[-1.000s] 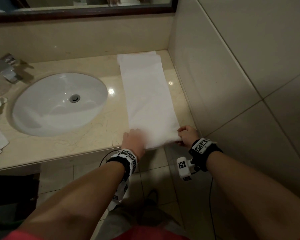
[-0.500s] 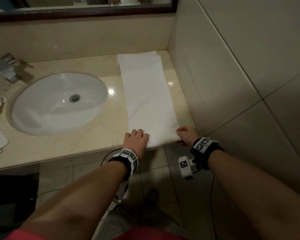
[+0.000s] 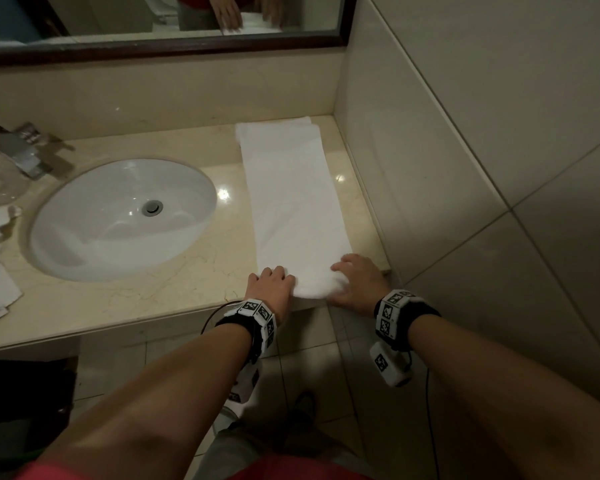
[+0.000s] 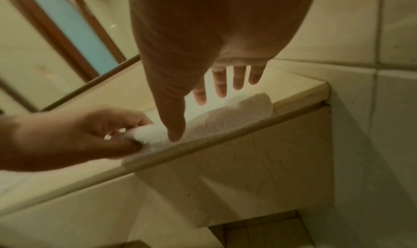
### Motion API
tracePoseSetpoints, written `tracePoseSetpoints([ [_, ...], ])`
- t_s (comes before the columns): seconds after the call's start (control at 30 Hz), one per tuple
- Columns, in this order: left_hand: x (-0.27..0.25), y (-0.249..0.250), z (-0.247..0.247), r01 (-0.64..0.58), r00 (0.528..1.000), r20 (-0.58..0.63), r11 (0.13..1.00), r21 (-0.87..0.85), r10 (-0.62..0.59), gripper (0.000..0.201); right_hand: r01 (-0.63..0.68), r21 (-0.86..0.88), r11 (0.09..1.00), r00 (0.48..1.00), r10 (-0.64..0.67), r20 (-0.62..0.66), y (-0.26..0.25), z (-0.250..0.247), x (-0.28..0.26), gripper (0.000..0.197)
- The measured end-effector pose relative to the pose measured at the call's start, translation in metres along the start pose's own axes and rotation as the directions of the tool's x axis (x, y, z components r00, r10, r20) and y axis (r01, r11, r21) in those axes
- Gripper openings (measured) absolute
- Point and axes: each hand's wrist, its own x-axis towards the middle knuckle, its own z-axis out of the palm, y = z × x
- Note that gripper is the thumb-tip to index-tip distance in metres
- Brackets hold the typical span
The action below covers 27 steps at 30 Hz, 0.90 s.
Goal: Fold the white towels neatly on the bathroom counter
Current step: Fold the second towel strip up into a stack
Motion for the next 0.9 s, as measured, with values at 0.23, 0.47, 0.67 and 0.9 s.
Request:
tracePoseSetpoints([
  [0.23, 0.0, -0.002, -0.001, 0.004, 1.0, 0.017, 1.0, -0.022, -0.004, 0.05, 0.199, -0.267, 0.943, 0.979, -0.182, 0.088, -0.012, 0.012, 0.003, 0.058],
  [0.47, 0.0, -0.003, -0.005, -0.004, 1.0, 0.012, 1.0, -0.031, 0.004, 0.048, 0.168, -0.245, 0.955, 0.985, -0.171, 0.01, -0.01, 0.018, 0.009, 0.039],
  [0.67, 0.002, -0.005, -0.007, -0.003, 1.0, 0.03, 0.998, -0.061, 0.005, 0.047, 0.166, -0.239, 0.957, 0.986, -0.167, 0.016, -0.007, 0.018, 0.014, 0.034],
  [0.9, 0.008, -0.009, -0.008, 0.035, 0.997, 0.074, 0.989, -0.144, -0.024, 0.041, 0.141, -0.208, 0.968, 0.988, -0.125, 0.089, -0.005, 0.006, 0.023, 0.036],
])
